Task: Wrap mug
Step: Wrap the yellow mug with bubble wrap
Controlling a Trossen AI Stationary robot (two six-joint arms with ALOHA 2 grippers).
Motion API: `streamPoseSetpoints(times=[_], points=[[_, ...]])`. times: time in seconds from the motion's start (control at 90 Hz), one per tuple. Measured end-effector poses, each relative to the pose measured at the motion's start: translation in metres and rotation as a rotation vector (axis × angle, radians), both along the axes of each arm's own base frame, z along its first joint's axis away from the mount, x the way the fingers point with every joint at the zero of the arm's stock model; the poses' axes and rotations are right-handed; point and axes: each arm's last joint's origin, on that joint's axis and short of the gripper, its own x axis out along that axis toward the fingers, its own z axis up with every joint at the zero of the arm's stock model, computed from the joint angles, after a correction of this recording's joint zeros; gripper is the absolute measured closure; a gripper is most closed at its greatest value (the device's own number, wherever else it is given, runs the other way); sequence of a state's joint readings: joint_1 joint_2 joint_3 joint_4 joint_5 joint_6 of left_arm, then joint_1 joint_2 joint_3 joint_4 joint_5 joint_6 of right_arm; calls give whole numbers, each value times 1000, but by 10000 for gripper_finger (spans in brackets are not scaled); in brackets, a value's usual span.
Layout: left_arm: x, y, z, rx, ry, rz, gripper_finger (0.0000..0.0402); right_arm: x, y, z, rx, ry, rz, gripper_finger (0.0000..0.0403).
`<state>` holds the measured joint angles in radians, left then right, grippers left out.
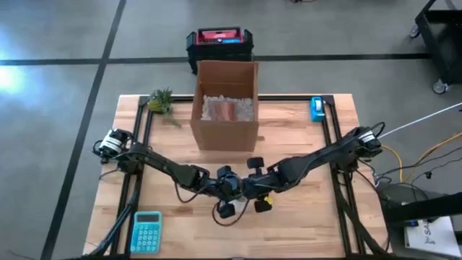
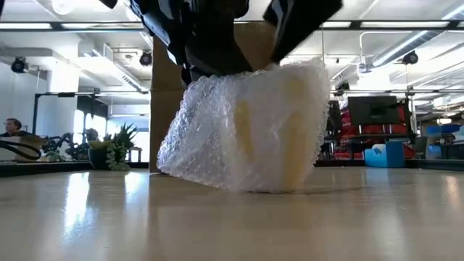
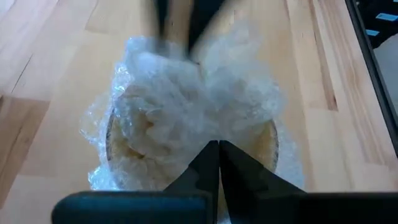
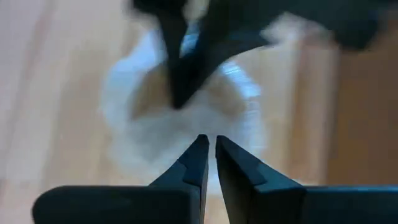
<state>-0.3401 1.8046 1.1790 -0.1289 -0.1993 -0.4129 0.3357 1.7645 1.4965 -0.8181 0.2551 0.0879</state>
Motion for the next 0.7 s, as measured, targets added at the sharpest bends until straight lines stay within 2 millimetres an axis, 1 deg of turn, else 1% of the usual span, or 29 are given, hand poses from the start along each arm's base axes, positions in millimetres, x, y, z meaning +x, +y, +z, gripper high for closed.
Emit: streamPoseSetpoints(times=[0.044,0.122,0.211,0.322,0.389,0.522,0.7], points=[[0,0,0,0,-2,-1,402,1,-4,-3,1,8,-9,384],[0,0,0,1,0,-2,402,5,-8,-16,58,50,-5,384],[-1,0,-1,13,5,-8,402,7,-6,-33,103,93,6,384],[-1,0,-2,25,6,-2,402,11,-3,-49,92,124,20,384],[-2,0,-2,26,7,1,402,12,-3,-53,88,129,27,384],[-3,-1,-2,31,7,-6,402,13,-3,-53,86,127,50,384],[-3,-1,1,35,-2,-15,402,11,-3,-49,85,122,84,384]])
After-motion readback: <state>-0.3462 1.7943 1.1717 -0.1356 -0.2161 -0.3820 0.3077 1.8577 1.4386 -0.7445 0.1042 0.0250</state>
